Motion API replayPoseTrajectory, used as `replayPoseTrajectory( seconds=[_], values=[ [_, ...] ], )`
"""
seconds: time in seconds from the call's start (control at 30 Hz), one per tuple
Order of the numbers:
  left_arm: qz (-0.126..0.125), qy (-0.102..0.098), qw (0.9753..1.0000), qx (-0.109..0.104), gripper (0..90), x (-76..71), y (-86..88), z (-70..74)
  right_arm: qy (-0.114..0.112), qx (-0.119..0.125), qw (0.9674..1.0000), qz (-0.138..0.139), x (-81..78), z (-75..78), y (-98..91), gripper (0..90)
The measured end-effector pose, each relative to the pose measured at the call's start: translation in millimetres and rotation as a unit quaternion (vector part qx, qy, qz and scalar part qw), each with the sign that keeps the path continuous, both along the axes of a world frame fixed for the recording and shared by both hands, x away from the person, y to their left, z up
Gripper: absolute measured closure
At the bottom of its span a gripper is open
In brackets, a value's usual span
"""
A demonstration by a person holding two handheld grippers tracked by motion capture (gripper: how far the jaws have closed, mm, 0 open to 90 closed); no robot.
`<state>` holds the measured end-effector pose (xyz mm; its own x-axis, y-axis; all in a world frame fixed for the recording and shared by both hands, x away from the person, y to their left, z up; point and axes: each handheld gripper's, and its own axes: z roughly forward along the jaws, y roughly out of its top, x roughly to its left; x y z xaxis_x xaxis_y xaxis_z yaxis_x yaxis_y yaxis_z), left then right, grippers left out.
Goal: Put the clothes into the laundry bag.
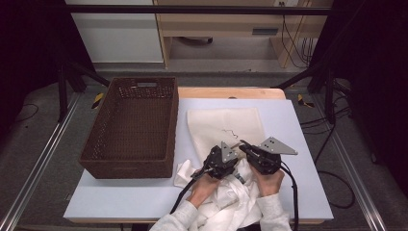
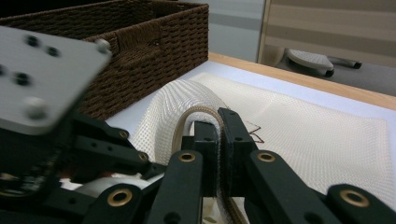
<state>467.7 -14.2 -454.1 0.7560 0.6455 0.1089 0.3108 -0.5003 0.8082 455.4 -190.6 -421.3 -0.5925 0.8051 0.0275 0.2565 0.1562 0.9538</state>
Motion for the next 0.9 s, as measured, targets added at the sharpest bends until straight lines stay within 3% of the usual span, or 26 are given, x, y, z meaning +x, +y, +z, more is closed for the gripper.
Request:
replayPoseTrajectory(
  seconds=[0.23,0.3,0.37,0.47,0.6,0.7,0.9],
  values=[
    [0.004,-0.004,0.9997,-0.023,28.6,-24.6,28.5,24.6,0.004,-0.003,1.0,0.003,-1.3,0.6,-3.4,86.7],
    [-0.012,0.012,0.9995,-0.028,31.1,-32.1,39.5,28.7,0.007,-0.003,1.0,0.003,-1.0,0.4,-3.7,86.7],
    [-0.021,0.025,0.9989,-0.033,27.7,-40.2,45.9,28.0,0.01,-0.001,0.9999,0.005,-0.5,0.0,-3.7,86.7],
    [-0.028,0.031,0.9987,-0.031,31.8,-47.4,46.0,15.5,0.014,-0.001,0.9999,0.006,0.0,-0.8,-3.1,86.7],
    [-0.045,0.063,0.9947,-0.068,52.8,-42.8,35.9,0.0,0.013,-0.005,0.9999,0.006,0.4,-2.7,-1.2,86.7],
    [-0.043,0.05,0.9959,-0.062,72.1,-43.5,24.2,1.8,0.017,-0.002,0.9998,0.005,1.8,-5.4,-1.3,86.9],
    [-0.04,0.019,0.9983,-0.038,78.3,-40.6,7.5,17.1,0.015,0.006,0.9998,0.007,1.4,-5.0,-3.5,87.0]
  ],
)
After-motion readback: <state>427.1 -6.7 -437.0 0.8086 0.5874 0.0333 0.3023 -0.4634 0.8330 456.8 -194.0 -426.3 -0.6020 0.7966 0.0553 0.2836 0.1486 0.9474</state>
